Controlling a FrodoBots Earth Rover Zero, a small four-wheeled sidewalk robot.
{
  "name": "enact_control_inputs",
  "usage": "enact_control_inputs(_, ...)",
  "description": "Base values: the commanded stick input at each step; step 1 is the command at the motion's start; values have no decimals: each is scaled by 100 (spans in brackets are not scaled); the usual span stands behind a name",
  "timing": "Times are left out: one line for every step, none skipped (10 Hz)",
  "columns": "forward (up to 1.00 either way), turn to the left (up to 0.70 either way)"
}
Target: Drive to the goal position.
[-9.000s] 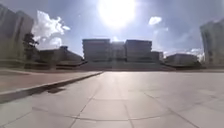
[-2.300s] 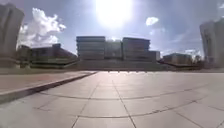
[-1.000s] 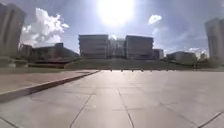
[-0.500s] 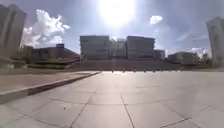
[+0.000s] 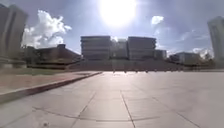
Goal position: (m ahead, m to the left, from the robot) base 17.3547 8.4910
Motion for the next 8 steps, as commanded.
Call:
enact_control_inputs(100, 1)
enact_control_inputs(100, -1)
enact_control_inputs(100, -17)
enact_control_inputs(100, -32)
enact_control_inputs(100, -37)
enact_control_inputs(100, -1)
enact_control_inputs(100, 1)
enact_control_inputs(100, 1)
